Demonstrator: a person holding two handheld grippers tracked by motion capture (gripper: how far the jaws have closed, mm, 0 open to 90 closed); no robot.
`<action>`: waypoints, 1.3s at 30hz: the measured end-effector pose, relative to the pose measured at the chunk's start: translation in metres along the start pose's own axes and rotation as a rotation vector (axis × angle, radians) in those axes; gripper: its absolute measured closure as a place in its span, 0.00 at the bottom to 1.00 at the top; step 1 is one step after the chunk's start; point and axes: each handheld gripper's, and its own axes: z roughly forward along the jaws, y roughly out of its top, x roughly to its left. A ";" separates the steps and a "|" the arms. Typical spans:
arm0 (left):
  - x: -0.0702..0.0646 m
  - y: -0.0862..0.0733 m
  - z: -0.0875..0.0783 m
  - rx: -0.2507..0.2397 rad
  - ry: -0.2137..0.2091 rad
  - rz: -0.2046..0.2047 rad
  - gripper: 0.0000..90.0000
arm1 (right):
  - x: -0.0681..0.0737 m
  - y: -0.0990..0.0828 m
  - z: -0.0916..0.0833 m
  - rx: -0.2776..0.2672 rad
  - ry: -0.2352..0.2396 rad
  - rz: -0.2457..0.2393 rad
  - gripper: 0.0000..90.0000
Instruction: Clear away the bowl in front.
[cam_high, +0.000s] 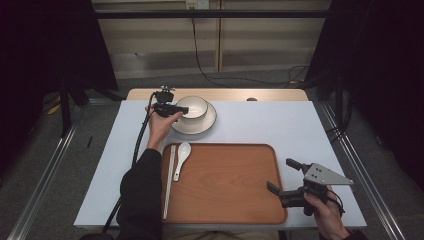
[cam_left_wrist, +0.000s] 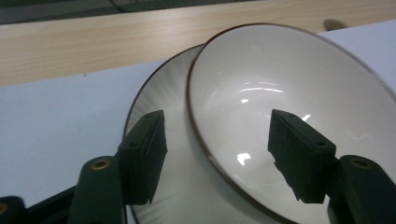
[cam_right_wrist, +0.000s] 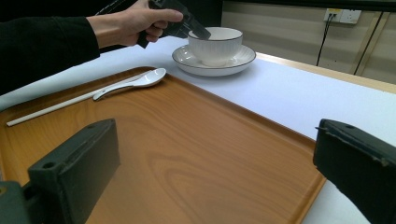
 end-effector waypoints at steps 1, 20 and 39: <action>0.001 0.000 0.001 0.012 -0.015 -0.014 0.43 | 0.000 0.000 0.000 0.002 -0.001 0.006 0.00; 0.008 -0.002 0.003 0.090 -0.008 -0.018 0.82 | 0.000 0.000 0.001 0.009 0.001 -0.001 0.00; 0.014 -0.002 0.010 0.074 -0.044 -0.137 0.90 | 0.000 -0.001 0.001 0.008 0.001 0.005 0.00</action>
